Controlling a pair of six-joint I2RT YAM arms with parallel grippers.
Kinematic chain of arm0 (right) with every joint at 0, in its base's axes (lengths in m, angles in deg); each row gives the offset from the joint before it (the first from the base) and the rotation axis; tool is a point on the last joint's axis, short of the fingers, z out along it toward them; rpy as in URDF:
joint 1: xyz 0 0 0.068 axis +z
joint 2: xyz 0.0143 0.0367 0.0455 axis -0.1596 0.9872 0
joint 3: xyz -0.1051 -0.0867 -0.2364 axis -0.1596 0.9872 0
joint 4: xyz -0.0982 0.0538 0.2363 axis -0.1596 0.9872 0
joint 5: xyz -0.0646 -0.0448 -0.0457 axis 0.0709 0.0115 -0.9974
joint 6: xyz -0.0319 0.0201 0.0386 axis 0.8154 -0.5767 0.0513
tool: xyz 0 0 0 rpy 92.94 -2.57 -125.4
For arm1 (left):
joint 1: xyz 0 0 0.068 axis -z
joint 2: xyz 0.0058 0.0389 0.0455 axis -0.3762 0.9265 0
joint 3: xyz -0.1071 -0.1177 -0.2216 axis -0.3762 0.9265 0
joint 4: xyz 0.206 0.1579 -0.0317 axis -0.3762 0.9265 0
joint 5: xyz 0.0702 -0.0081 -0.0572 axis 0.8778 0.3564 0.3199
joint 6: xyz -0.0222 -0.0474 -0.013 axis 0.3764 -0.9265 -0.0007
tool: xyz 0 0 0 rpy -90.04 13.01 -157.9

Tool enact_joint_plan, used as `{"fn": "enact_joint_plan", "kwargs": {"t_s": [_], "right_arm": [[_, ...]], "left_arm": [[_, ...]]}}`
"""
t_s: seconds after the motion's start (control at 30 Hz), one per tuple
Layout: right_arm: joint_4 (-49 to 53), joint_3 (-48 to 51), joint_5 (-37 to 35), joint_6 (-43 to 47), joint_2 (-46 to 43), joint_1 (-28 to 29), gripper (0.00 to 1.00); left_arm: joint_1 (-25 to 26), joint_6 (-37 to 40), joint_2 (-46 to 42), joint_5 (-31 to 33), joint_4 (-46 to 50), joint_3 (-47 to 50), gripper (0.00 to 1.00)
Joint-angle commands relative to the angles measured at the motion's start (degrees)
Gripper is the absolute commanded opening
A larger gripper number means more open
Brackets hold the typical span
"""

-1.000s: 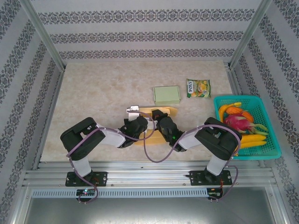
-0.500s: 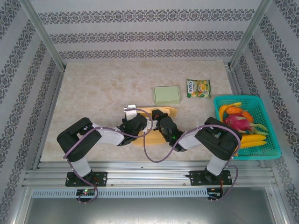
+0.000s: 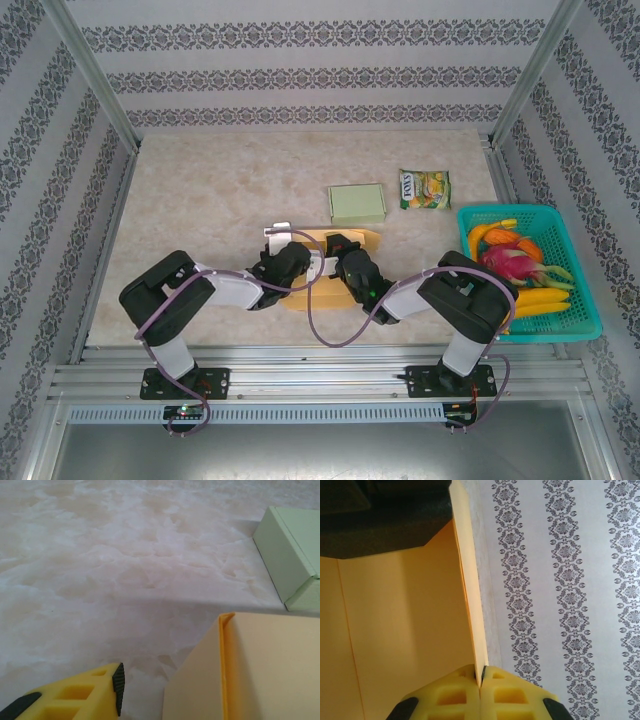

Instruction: Fold the paper box

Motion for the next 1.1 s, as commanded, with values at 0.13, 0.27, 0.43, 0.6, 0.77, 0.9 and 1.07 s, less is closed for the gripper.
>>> {"fn": "enact_joint_plan", "kwargs": {"t_s": [0.13, 0.27, 0.43, 0.6, 0.77, 0.9, 1.07], "right_arm": [[11.0, 2.8, 0.7, -3.5, 1.6, -1.0, 0.0], [11.5, 2.6, 0.9, -3.9, 1.5, -1.0, 0.0], [11.9, 2.7, 1.4, -4.3, 0.3, -0.5, 0.0], [12.3, 2.8, 1.1, -4.5, -0.7, 0.2, 0.0], [13.5, 2.0, -0.1, -4.8, -0.5, 0.3, 0.0], [13.8, 1.7, -0.9, -5.0, -0.4, 0.3, 0.0], [14.2, 1.6, -0.8, -5.3, -0.8, 0.2, 0.0]], "left_arm": [[-3.8, 3.2, -12.5, -6.8, 2.6, 6.2, 0.5], [-3.8, 1.8, -19.6, -8.1, 4.4, 10.5, 0.55], [-3.7, 1.7, -19.7, -7.8, 5.4, 11.7, 0.54], [-2.6, 2.0, -12.3, -5.0, 3.9, 9.4, 0.51], [1.8, 0.8, -6.1, -0.7, 3.8, 5.8, 0.51], [4.2, -0.1, -1.7, 2.6, 4.9, 3.8, 0.51], [4.2, -2.7, 1.8, 5.9, 4.7, 5.0, 0.4]]}}
